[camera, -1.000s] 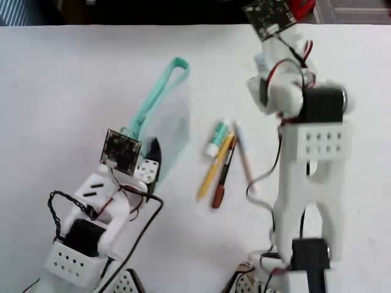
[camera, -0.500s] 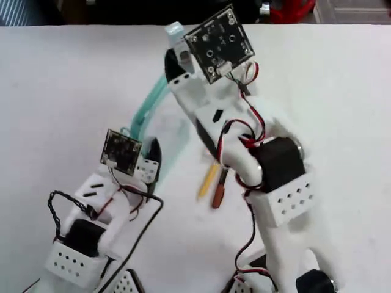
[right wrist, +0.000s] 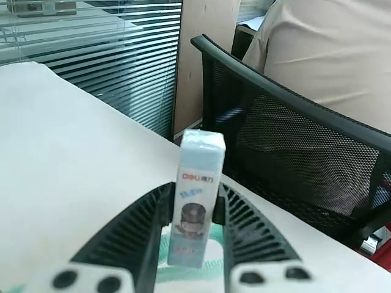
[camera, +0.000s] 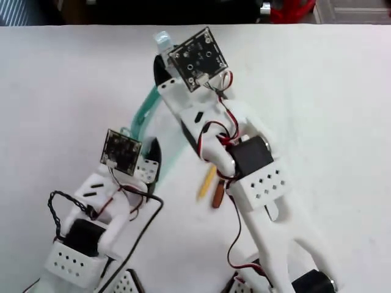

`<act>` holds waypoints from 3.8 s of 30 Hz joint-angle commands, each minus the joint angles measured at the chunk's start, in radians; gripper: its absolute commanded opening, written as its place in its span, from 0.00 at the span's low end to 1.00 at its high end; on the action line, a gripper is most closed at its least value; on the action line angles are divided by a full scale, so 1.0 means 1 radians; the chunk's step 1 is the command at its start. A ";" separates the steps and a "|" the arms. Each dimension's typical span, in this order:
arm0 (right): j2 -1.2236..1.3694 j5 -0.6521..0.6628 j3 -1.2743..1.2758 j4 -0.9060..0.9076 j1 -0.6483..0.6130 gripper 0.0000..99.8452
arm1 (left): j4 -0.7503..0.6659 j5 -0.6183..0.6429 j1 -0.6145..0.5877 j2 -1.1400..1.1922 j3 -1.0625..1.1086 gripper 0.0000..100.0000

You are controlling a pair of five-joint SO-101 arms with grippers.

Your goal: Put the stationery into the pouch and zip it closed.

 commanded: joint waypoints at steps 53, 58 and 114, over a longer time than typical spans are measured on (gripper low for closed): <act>-0.035 -0.011 0.015 0.097 0.005 0.24 | 0.000 0.183 -0.097 0.035 0.006 0.29; -0.053 -0.006 0.015 0.091 0.005 0.22 | 0.003 0.183 -0.097 0.035 0.006 0.29; 0.662 0.104 0.020 0.453 0.456 0.22 | -0.003 0.184 -0.094 0.035 0.012 0.29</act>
